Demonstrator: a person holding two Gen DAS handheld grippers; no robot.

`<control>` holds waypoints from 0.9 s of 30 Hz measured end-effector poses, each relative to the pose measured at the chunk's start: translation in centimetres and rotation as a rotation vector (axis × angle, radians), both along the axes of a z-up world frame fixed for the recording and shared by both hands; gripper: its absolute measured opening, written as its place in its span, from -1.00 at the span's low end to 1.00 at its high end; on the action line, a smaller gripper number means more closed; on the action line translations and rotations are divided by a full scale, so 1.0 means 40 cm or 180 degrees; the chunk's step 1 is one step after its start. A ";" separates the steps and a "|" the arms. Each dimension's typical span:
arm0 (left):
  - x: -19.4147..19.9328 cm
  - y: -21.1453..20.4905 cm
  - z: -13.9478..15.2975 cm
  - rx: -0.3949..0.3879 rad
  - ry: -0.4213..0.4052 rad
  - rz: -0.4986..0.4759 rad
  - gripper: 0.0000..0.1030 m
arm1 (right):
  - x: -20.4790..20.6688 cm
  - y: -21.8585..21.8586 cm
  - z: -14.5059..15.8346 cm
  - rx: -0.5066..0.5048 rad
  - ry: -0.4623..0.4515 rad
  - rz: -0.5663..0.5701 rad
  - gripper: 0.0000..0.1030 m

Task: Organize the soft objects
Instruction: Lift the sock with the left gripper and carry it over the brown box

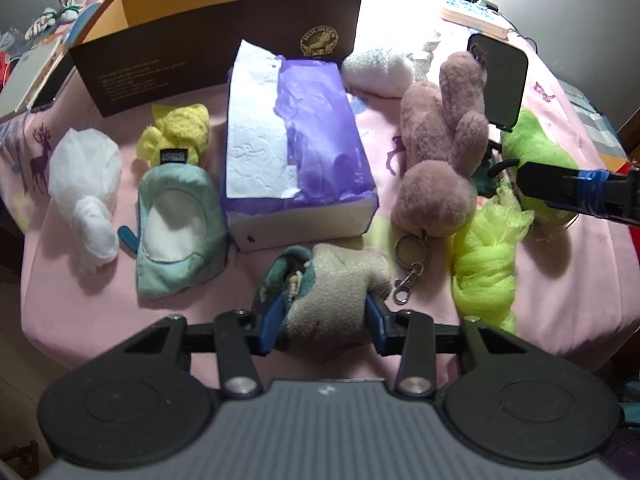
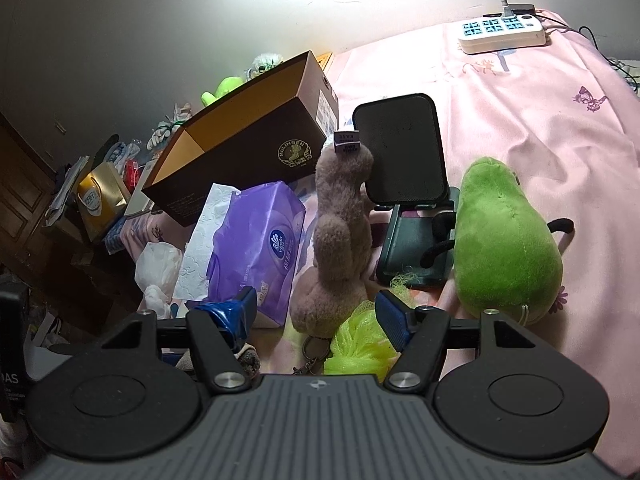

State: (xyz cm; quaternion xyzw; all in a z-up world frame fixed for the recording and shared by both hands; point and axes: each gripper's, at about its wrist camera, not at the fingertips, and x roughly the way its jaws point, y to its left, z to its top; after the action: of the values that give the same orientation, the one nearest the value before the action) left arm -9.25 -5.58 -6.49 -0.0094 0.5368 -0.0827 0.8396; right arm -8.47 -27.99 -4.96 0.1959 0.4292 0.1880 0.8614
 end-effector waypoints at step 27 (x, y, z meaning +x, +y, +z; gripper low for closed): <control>0.472 0.277 0.261 0.0024 -0.1150 0.0440 -0.18 | 0.027 0.005 0.028 -0.0109 -0.0014 -0.0804 -0.03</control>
State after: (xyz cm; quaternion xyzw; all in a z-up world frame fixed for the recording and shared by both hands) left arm 9.63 5.48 3.96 -0.0282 0.3758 -0.0232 0.9260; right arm -7.38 -27.79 -3.85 0.2333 0.4025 0.0711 0.8824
